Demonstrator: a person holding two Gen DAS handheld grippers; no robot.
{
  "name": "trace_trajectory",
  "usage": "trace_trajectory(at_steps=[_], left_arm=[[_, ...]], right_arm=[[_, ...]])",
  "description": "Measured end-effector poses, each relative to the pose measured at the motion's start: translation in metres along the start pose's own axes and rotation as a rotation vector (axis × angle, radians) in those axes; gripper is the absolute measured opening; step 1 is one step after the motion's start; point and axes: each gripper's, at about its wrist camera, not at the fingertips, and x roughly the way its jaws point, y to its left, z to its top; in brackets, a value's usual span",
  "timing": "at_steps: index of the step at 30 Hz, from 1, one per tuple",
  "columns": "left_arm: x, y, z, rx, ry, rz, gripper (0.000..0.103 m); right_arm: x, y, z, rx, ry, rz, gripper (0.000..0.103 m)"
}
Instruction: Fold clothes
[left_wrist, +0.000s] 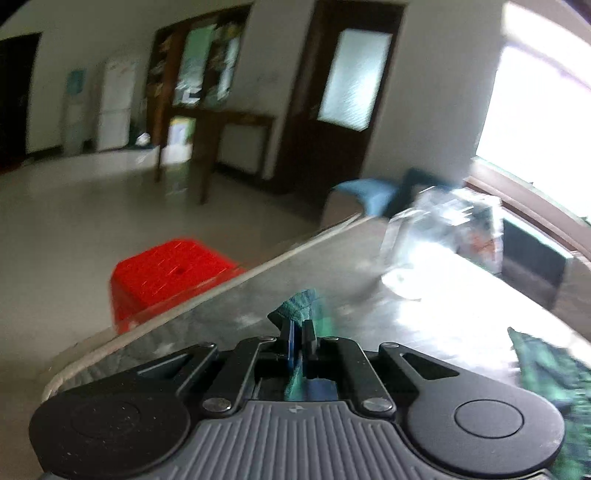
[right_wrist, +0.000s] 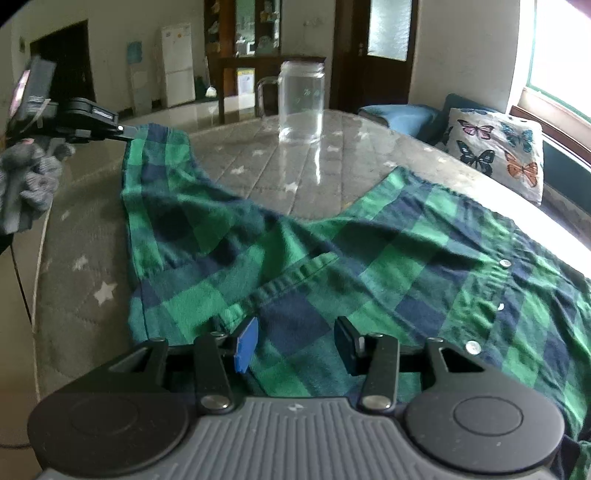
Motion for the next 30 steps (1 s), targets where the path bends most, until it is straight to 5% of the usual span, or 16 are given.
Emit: trace_trajectory(at_steps=[9,13,17,25,30], left_arm=[[-0.080,-0.123,-0.001,0.150,-0.093,-0.376,0.004],[-0.101,-0.189,-0.031,0.255,-0.054,-0.554,0.004],[-0.102,-0.242,-0.073,0.346,0.042,-0.656,0.004],[-0.097,-0.301,-0.172,0.601,0.288,-0.728,0.006],[-0.106,-0.284,-0.186,0.648,0.310,-0.746,0.010]], right_arm=[[-0.058,-0.048,-0.003,0.191,-0.091,0.002,0.046],[-0.088,-0.083,-0.015,0.313,-0.135,-0.010,0.045],[-0.113,-0.116,-0.039,0.413,-0.167,-0.053,0.045],[-0.117,-0.153,-0.083,0.589,-0.130,-0.057,0.044],[-0.098,-0.145,-0.089,0.607,-0.102,-0.005,0.044]])
